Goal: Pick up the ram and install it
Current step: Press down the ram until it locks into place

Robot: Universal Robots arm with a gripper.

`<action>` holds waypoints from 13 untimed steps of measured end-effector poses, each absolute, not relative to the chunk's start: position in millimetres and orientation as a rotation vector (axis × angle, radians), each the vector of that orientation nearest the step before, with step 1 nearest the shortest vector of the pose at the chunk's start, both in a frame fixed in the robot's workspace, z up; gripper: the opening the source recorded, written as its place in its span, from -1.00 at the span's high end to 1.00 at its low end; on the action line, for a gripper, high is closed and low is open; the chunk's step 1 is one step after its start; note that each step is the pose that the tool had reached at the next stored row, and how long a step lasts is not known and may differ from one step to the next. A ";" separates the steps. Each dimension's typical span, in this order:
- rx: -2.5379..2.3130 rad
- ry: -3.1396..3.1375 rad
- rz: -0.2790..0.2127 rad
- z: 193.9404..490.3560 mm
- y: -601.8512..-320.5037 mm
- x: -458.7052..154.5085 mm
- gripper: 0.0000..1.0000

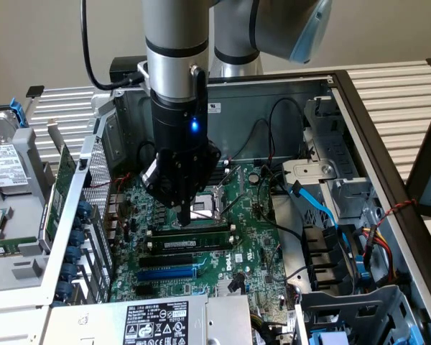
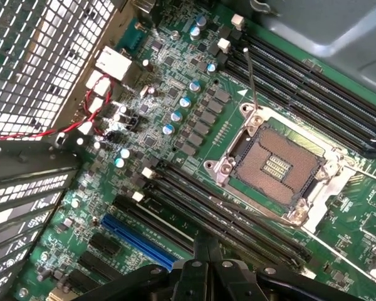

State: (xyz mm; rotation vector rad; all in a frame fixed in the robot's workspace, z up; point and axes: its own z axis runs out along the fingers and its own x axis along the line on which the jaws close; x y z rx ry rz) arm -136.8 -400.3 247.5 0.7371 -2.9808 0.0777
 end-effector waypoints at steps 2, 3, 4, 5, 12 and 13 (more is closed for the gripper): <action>0.697 -2.990 0.076 247.5 -400.3 -136.7 0.79; 0.678 -2.994 0.076 247.5 -400.3 -136.8 0.79; 0.658 -2.998 0.075 247.5 -400.3 -136.8 0.79; 0.639 -3.002 0.074 247.5 -400.3 -136.8 0.79; 0.499 -3.026 0.069 247.5 -400.3 -136.8 0.79; 0.480 -3.029 0.068 247.5 -400.3 -136.7 0.79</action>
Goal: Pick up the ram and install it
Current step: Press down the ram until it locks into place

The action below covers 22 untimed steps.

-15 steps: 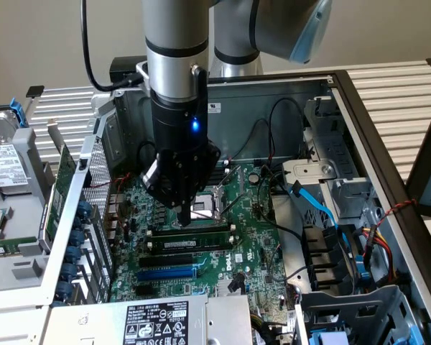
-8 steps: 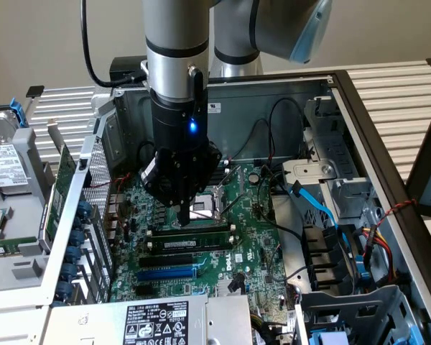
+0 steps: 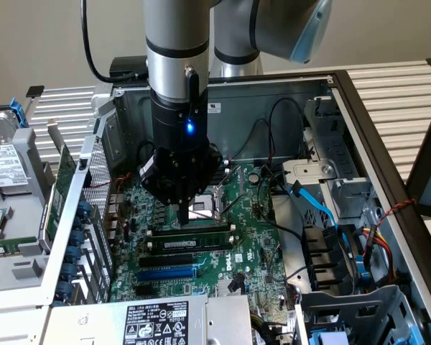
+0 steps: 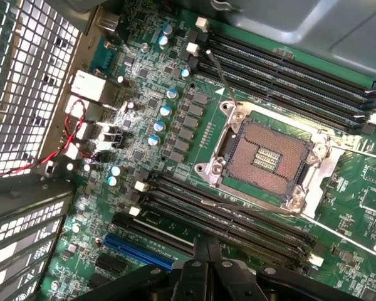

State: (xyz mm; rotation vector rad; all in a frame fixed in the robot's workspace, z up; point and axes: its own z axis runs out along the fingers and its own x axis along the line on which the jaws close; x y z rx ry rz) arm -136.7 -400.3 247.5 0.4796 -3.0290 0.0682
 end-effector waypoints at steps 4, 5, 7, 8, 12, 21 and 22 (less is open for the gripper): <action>0.407 -3.039 0.065 247.5 -400.3 -136.7 0.79; 0.390 -3.041 0.065 247.5 -400.3 -136.7 0.79; 0.356 -3.044 0.064 247.5 -400.3 -136.8 0.79; 0.340 -3.046 0.063 247.5 -400.3 -136.7 0.79; 0.278 -3.051 0.061 247.5 -400.3 -136.8 0.79; 0.256 -3.105 0.087 247.5 -400.3 -136.3 0.79; 0.250 -3.115 0.100 247.5 -400.3 -136.3 0.79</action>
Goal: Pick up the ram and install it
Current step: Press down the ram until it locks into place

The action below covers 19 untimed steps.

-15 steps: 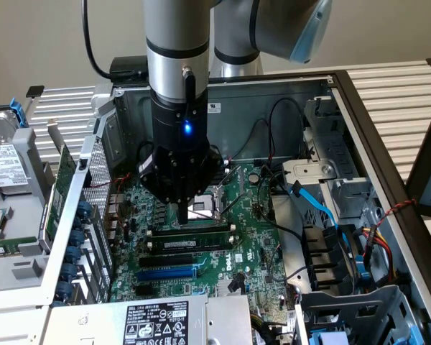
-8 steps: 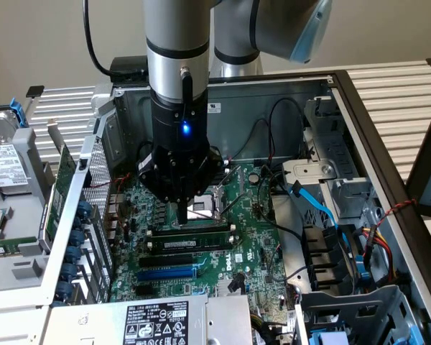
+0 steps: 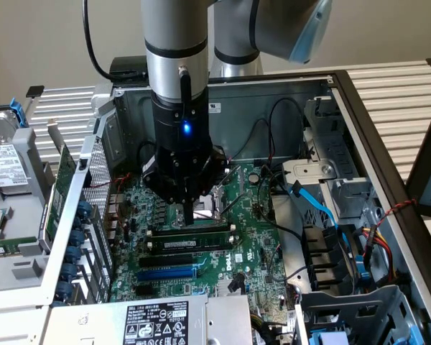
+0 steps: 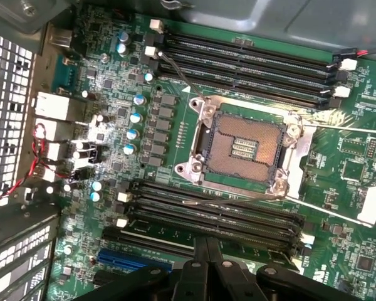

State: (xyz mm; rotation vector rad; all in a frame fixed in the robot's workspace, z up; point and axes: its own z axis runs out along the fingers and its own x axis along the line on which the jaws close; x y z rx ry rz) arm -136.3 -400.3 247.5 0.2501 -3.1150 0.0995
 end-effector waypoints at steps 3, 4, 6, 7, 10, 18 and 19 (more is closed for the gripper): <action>0.227 -3.126 0.132 247.3 -400.6 -136.3 0.79; 0.222 -3.126 0.135 247.2 -401.1 -136.4 0.79; 0.218 -3.127 0.134 246.9 -401.7 -137.5 0.79; 0.216 -3.127 0.134 246.8 -402.0 -138.5 0.79; 0.211 -3.127 0.134 246.6 -402.2 -142.2 0.79; 0.191 -3.127 0.134 245.8 -402.4 -152.3 0.79; 0.188 -3.128 0.134 245.4 -402.4 -153.4 0.79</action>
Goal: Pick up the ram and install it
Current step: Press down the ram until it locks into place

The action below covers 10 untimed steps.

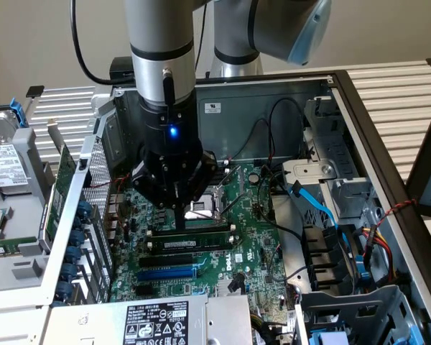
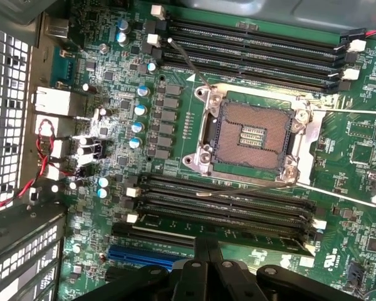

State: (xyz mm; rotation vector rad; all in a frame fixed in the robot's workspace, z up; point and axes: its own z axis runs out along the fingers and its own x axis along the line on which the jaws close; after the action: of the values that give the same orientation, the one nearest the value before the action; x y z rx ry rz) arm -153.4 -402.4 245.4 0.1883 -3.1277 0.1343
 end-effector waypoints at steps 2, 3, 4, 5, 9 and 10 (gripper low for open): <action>0.183 -3.128 0.134 244.7 -402.5 -155.2 0.79; 0.181 -3.128 0.134 244.4 -402.5 -156.2 0.79; 0.179 -3.129 0.134 244.0 -402.6 -157.1 0.79; 0.176 -3.129 0.134 243.5 -402.6 -158.1 0.79; 0.169 -3.130 0.134 242.1 -402.8 -162.2 0.79; 0.167 -3.130 0.134 241.7 -402.8 -163.2 0.79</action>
State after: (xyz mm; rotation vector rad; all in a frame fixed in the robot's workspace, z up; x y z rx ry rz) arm -163.2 -402.8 241.7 0.1666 -3.1302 0.1345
